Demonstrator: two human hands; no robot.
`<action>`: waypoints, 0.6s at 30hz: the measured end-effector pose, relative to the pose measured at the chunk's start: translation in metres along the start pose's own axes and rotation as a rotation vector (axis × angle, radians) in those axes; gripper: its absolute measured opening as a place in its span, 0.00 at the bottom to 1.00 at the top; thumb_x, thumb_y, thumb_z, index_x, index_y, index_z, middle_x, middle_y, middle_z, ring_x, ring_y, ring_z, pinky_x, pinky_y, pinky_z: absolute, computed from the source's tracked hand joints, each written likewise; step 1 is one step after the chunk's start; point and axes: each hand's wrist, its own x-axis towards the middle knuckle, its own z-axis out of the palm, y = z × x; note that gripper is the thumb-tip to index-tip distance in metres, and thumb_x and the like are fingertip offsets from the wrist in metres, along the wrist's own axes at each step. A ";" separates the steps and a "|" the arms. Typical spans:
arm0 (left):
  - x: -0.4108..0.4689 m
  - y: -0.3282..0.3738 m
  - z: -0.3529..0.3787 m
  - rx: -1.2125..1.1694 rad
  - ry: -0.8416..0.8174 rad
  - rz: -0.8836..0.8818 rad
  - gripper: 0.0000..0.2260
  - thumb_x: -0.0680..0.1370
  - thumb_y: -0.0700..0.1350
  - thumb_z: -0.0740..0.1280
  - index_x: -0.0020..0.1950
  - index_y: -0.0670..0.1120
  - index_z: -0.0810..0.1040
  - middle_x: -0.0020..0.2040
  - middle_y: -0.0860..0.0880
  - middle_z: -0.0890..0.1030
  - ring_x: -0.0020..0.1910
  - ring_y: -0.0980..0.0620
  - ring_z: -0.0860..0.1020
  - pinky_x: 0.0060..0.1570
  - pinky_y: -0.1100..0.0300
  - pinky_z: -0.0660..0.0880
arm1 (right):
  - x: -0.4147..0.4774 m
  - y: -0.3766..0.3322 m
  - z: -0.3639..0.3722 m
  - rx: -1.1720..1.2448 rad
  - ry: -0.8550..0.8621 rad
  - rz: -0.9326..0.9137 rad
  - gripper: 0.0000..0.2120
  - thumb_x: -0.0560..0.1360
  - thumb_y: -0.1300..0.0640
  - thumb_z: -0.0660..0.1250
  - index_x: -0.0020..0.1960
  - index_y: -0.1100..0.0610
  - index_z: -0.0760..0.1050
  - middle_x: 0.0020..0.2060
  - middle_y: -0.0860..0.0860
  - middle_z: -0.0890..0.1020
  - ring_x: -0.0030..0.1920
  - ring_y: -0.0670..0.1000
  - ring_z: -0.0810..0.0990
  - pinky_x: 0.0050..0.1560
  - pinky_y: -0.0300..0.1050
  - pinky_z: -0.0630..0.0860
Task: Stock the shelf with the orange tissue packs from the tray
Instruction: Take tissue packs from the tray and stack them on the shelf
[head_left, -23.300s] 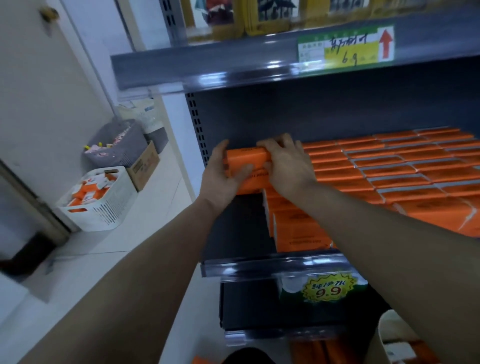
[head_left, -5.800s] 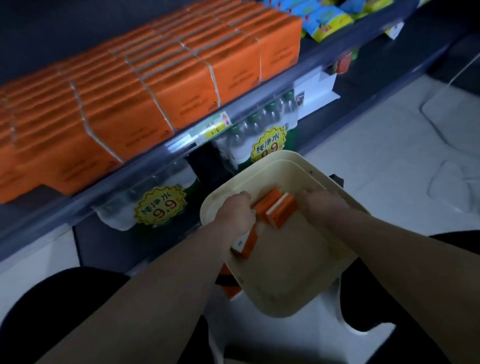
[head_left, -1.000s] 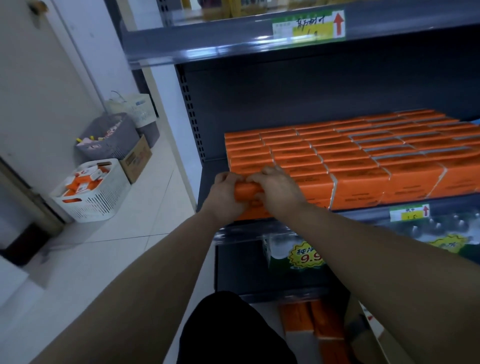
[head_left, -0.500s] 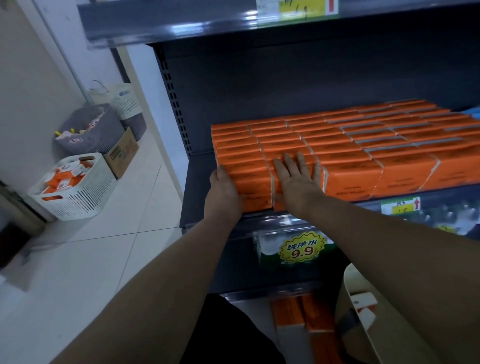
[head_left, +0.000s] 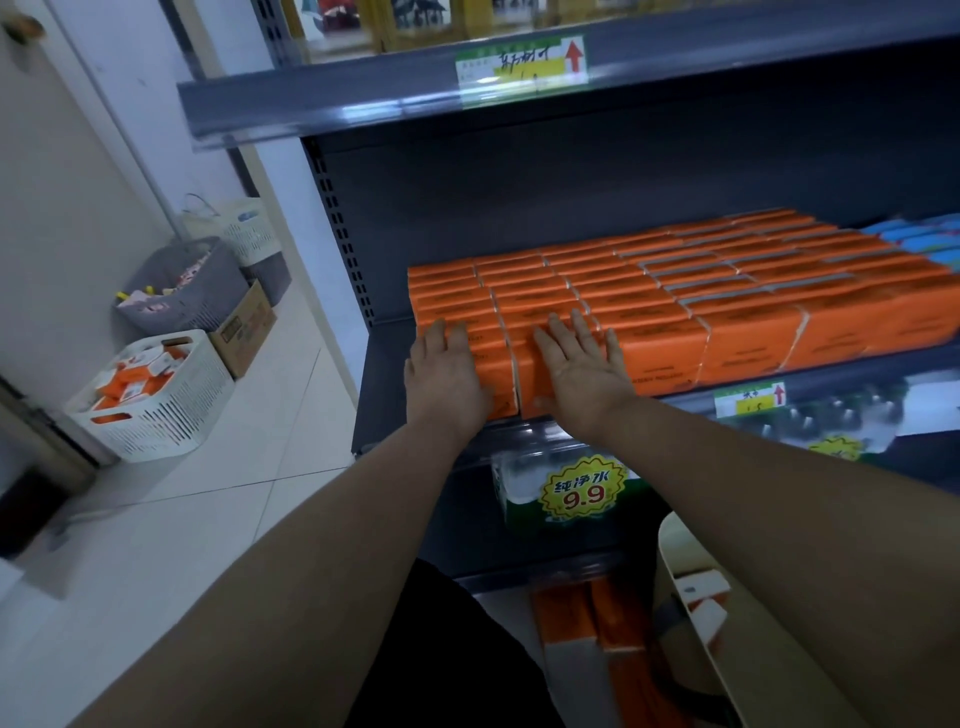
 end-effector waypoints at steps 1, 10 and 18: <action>-0.002 0.008 -0.003 0.004 -0.007 0.016 0.33 0.74 0.46 0.70 0.75 0.46 0.60 0.75 0.44 0.58 0.74 0.42 0.56 0.71 0.45 0.60 | -0.006 0.005 -0.004 0.006 0.000 -0.001 0.42 0.77 0.57 0.65 0.78 0.52 0.39 0.77 0.50 0.39 0.76 0.55 0.34 0.72 0.58 0.36; -0.031 0.104 -0.001 -0.038 -0.172 0.247 0.20 0.78 0.44 0.67 0.70 0.46 0.70 0.67 0.44 0.73 0.66 0.45 0.71 0.61 0.56 0.69 | -0.094 0.087 -0.021 0.070 -0.066 0.030 0.23 0.80 0.55 0.60 0.73 0.56 0.61 0.74 0.55 0.62 0.74 0.53 0.59 0.71 0.50 0.56; -0.077 0.202 0.089 -0.112 -0.435 0.380 0.17 0.77 0.45 0.68 0.65 0.46 0.75 0.65 0.46 0.76 0.64 0.46 0.74 0.58 0.56 0.71 | -0.204 0.203 0.032 -0.009 -0.230 0.249 0.22 0.81 0.51 0.58 0.73 0.53 0.62 0.72 0.53 0.64 0.73 0.55 0.60 0.70 0.51 0.60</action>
